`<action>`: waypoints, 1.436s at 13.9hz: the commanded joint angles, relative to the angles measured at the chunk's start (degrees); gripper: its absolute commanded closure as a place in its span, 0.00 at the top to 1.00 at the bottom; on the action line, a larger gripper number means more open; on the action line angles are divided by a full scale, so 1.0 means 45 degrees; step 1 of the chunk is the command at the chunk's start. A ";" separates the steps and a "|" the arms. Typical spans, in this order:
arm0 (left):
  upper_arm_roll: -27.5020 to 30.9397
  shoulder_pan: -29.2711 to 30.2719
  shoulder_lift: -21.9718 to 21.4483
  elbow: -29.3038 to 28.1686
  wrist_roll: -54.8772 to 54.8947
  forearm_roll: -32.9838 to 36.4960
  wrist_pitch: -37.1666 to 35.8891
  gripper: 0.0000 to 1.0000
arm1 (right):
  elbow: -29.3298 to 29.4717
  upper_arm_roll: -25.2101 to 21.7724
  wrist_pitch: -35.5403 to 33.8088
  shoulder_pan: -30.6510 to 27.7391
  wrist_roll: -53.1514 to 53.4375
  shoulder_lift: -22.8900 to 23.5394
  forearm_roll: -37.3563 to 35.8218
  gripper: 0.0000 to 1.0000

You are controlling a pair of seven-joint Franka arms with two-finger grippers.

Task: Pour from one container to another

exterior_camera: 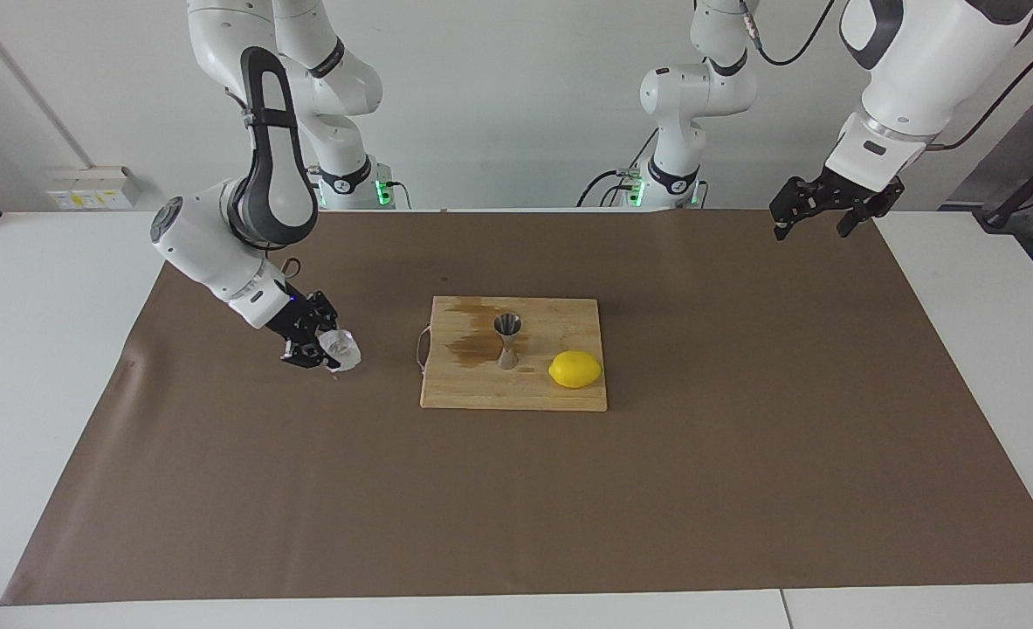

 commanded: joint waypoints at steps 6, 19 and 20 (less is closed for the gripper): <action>0.0109 -0.0322 -0.0373 -0.0415 0.0128 -0.0096 0.0009 1.00 | 0.1816 0.0043 0.0082 0.1661 0.4874 0.0158 -0.3576 0.00; 0.0227 0.0321 -0.0334 -0.0338 0.0109 0.0118 0.0010 1.00 | 0.3790 0.0023 -0.0405 0.4514 0.9915 0.1486 -1.0940 0.00; 0.0246 0.0438 -0.0334 -0.0337 0.0129 0.0119 -0.0068 1.00 | 0.3829 0.0043 -0.0445 0.4689 1.0032 0.1487 -1.1387 0.00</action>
